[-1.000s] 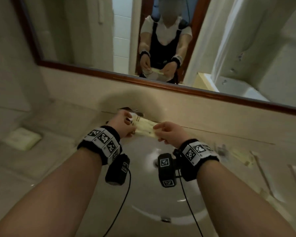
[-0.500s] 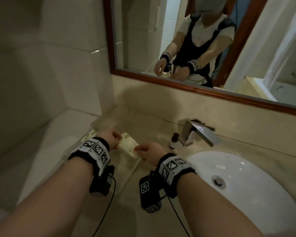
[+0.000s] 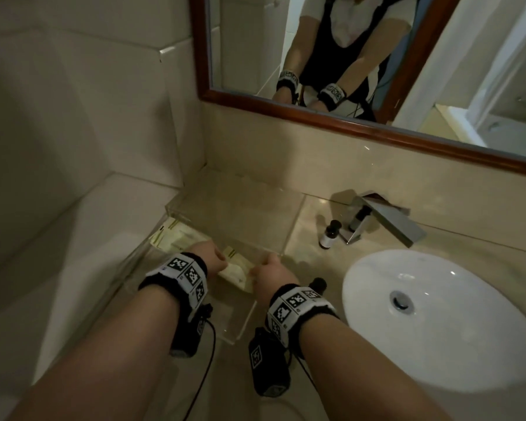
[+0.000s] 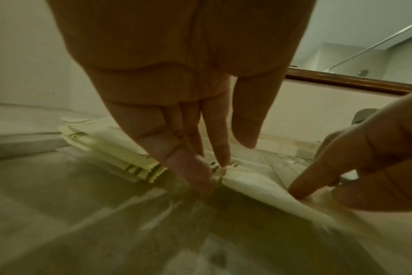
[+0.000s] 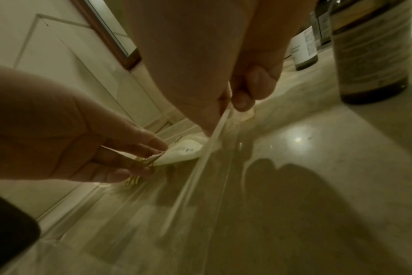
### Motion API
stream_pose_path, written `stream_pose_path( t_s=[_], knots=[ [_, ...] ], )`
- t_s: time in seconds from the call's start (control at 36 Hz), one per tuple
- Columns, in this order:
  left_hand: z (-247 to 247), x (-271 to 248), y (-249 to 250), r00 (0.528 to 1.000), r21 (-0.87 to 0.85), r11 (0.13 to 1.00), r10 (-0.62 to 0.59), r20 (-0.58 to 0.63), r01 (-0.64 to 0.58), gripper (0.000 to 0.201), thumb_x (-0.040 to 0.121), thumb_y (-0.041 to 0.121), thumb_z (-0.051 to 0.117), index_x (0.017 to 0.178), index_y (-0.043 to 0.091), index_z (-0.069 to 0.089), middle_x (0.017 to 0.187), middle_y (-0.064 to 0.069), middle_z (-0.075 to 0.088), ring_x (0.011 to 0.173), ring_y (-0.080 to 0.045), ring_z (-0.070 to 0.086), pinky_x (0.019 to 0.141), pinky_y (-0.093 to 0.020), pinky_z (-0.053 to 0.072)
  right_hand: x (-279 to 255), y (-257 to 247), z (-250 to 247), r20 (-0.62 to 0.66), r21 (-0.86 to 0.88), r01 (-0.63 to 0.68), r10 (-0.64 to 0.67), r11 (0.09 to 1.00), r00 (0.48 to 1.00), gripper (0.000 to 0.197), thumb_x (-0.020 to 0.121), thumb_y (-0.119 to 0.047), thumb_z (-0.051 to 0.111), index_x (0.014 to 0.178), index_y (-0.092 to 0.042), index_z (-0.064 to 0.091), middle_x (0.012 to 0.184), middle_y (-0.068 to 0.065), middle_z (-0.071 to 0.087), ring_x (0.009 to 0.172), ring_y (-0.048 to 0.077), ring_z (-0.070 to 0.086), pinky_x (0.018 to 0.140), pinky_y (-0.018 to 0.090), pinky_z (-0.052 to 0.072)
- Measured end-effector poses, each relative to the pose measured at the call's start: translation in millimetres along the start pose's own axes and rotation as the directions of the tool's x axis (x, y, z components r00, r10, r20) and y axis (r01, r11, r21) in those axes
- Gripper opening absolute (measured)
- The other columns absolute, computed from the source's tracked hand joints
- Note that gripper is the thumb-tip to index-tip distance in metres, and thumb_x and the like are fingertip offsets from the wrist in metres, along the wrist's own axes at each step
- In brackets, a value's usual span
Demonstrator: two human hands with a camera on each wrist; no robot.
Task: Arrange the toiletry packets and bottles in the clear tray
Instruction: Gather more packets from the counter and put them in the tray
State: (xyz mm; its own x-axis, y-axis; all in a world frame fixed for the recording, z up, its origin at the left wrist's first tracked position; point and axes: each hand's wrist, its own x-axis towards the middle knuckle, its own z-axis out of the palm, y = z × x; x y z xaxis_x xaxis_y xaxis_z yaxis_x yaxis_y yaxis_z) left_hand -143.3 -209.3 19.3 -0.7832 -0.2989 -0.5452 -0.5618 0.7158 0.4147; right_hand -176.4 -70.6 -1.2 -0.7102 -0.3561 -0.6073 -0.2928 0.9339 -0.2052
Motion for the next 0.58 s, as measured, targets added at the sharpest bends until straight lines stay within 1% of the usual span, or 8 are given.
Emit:
stream_pose_path(
  t_s=[0.06,0.14,0.19,0.25,0.36,0.47,0.53,0.58],
  knots=[
    [0.2,1.1,1.0,1.000,0.045,0.999,-0.007,0.020,0.006,0.032,0.093,0.023,0.051,0.116,0.006,0.066,0.118,-0.013,0.066,0.088,-0.019,0.058,0.075,-0.026,0.046,1.6,-0.2,0.3,-0.004,-0.037,-0.014,0.013,0.999,1.000,0.044,0.093,-0.009,0.049,0.136,-0.015,0.047,0.145,0.006,0.021,0.113,0.026,0.051,0.095,0.032,0.046],
    [-0.2,0.6,2.1,0.998,0.107,0.994,-0.037,0.048,0.031,0.034,0.095,0.025,0.049,0.121,0.007,0.063,0.121,-0.013,0.065,0.107,-0.026,0.062,0.088,-0.030,0.050,-2.5,-0.8,-1.3,-0.020,-0.064,-0.001,0.000,0.998,1.000,0.041,0.094,-0.011,0.048,0.135,-0.014,0.048,0.148,0.009,0.018,0.123,0.027,0.045,0.100,0.034,0.045],
    [-0.4,-0.9,3.5,0.997,0.112,0.993,-0.042,0.070,0.034,0.036,0.095,0.026,0.048,0.121,0.006,0.062,0.121,-0.015,0.064,0.112,-0.028,0.061,0.092,-0.032,0.050,-5.1,-0.8,-2.6,-0.042,-0.074,0.022,-0.025,0.997,0.999,0.038,0.097,-0.015,0.044,0.134,-0.013,0.049,0.147,0.010,0.023,0.128,0.027,0.039,0.103,0.036,0.044],
    [-1.5,-3.3,5.8,0.996,0.112,0.993,-0.041,0.082,0.031,0.036,0.096,0.026,0.047,0.121,0.005,0.061,0.120,-0.015,0.065,0.107,-0.027,0.063,0.086,-0.031,0.051,-9.0,1.9,-4.4,-0.053,-0.063,0.041,-0.044,0.997,0.998,0.036,0.098,-0.018,0.042,0.133,-0.012,0.050,0.144,0.009,0.031,0.125,0.026,0.042,0.102,0.036,0.044],
    [-6.4,-10.6,15.9,0.998,0.078,0.996,-0.037,0.050,0.033,0.036,0.095,0.026,0.047,0.117,0.002,0.064,0.109,-0.014,0.069,0.084,-0.021,0.059,0.069,-0.026,0.048,-18.9,7.1,-13.7,-0.154,0.023,0.077,-0.072,0.997,0.985,0.034,0.097,-0.020,0.043,0.128,-0.012,0.054,0.138,0.012,0.042,0.121,0.031,0.047,0.100,0.040,0.044],
    [-10.8,-22.8,34.9,1.000,0.051,0.999,-0.012,0.002,0.012,0.034,0.095,0.024,0.048,0.115,0.003,0.065,0.107,-0.017,0.070,0.081,-0.019,0.059,0.055,-0.020,0.043,-28.5,12.4,-32.4,-0.138,0.018,0.110,-0.107,0.994,0.985,0.035,0.098,-0.015,0.042,0.131,-0.013,0.053,0.135,0.012,0.037,0.116,0.030,0.052,0.102,0.039,0.045],
    [-12.4,-30.3,46.1,0.999,0.070,0.998,0.010,-0.032,-0.008,0.033,0.095,0.025,0.047,0.111,0.004,0.066,0.099,-0.014,0.069,0.081,-0.020,0.058,0.054,-0.019,0.041,-36.7,16.5,-41.4,-0.163,0.011,0.153,-0.149,0.988,0.975,0.035,0.098,-0.015,0.041,0.130,-0.014,0.055,0.134,0.012,0.038,0.116,0.029,0.052,0.103,0.038,0.045],
    [-12.5,-37.4,59.7,0.998,0.061,0.998,0.033,-0.059,-0.030,0.029,0.095,0.024,0.047,0.108,0.007,0.066,0.106,-0.014,0.069,0.085,-0.021,0.061,0.057,-0.021,0.045,-46.3,25.5,-49.3,-0.193,-0.006,0.179,-0.177,0.984,0.965,0.035,0.099,-0.015,0.040,0.130,-0.015,0.055,0.134,0.012,0.039,0.116,0.030,0.052,0.102,0.038,0.045]
  ],
)
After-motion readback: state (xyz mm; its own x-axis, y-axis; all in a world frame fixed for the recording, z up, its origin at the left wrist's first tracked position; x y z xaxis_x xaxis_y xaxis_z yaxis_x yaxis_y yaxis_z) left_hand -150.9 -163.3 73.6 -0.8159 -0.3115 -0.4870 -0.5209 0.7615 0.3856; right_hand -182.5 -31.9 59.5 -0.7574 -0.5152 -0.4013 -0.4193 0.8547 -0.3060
